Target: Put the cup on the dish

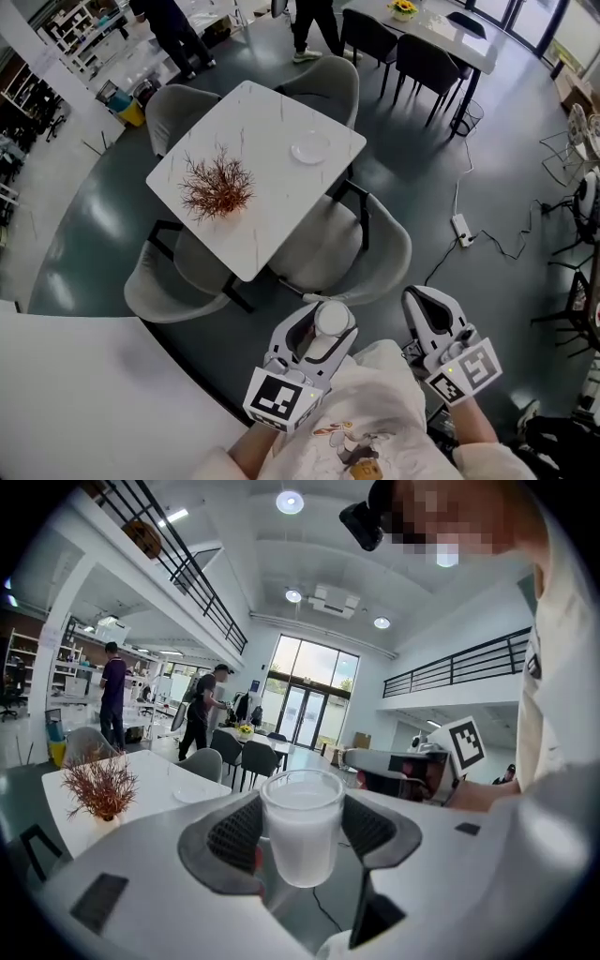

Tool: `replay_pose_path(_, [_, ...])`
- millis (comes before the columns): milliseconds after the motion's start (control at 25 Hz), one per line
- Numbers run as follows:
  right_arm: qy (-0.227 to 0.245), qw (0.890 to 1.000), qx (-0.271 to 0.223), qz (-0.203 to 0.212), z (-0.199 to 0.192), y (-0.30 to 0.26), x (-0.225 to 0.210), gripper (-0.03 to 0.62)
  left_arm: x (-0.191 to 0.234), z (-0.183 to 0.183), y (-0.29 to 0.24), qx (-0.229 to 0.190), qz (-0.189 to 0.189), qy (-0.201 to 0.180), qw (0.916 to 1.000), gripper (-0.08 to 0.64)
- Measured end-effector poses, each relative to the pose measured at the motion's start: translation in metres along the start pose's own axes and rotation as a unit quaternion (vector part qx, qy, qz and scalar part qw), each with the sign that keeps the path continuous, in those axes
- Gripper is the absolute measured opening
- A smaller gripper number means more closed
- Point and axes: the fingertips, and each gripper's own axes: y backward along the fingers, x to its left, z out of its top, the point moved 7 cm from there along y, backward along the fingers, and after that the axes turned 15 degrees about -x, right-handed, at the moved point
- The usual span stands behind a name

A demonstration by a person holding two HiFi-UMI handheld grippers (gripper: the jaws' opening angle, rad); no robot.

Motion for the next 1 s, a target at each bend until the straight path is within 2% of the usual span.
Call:
replay_pose_path(240, [0.002, 1.0, 0.011, -0.009, -0.007, -0.018, 0.002, 0.005, 0.024, 0.003, -0.007, 0.004, -0.015, -0.002, 0.9999, 0.268])
replay_pose_path(520, [-0.002, 1.0, 0.009, -0.007, -0.01, -0.044, -0.026, 0.005, 0.04, 0.007, -0.032, 0.0, -0.008, -0.005, 1.0, 0.268])
replay_pose_path(1000, [-0.017, 0.997, 0.015, 0.068, 0.002, -0.118, -0.117, 0.005, 0.065, 0.019, -0.124, -0.011, 0.066, -0.015, 0.9976, 0.268])
